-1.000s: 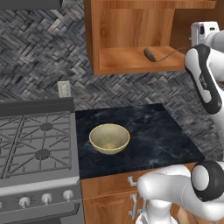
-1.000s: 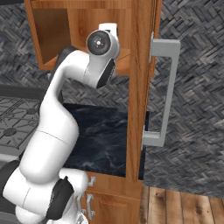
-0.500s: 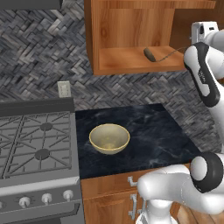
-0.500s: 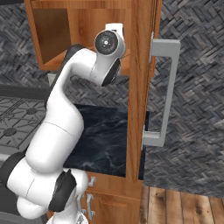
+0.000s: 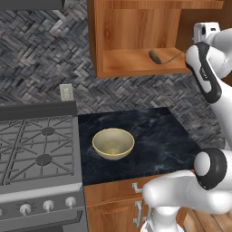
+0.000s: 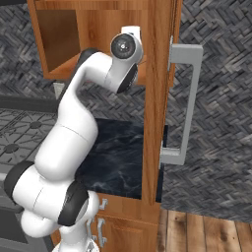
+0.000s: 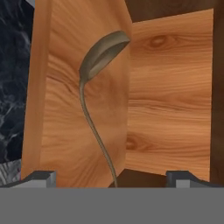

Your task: Open the cabinet and move the ladle to the pot. Then close the cabinet.

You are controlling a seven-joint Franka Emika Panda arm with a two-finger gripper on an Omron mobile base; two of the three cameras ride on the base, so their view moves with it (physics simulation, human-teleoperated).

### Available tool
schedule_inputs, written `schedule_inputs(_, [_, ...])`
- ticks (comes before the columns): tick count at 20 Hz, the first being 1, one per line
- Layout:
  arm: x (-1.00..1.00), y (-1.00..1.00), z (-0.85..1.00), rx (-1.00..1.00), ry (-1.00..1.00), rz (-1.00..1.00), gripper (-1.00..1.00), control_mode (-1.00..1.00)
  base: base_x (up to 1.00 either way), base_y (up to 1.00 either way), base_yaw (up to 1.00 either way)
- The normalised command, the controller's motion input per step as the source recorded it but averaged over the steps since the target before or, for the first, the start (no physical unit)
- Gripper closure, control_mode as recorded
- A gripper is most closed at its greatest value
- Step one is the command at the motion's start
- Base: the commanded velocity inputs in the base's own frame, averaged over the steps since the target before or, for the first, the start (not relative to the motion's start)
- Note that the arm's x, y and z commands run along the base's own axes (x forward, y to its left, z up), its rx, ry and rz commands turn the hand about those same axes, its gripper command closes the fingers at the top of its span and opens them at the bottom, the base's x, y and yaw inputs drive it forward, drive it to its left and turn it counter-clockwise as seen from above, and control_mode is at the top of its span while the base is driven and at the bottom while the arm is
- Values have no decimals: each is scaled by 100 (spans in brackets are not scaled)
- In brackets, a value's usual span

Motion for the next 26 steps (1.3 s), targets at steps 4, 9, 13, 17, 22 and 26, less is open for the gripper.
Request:
schedule_inputs(4, [22,-1,-12,-1,0,0,-100,-100,0,0,0])
schedule_inputs(9, [12,-3,-8,-4,0,0,-100,-100,0,0,0])
schedule_inputs(13, [21,0,-1,-4,0,0,-100,-100,0,0,0])
schedule_inputs(17, [18,0,0,-4,0,0,-100,-100,0,0,0])
schedule_inputs(22, [32,0,0,-1,1,0,-100,-100,0,0,0])
schedule_inputs(26, [36,-1,0,0,5,0,-100,-100,0,0,0])
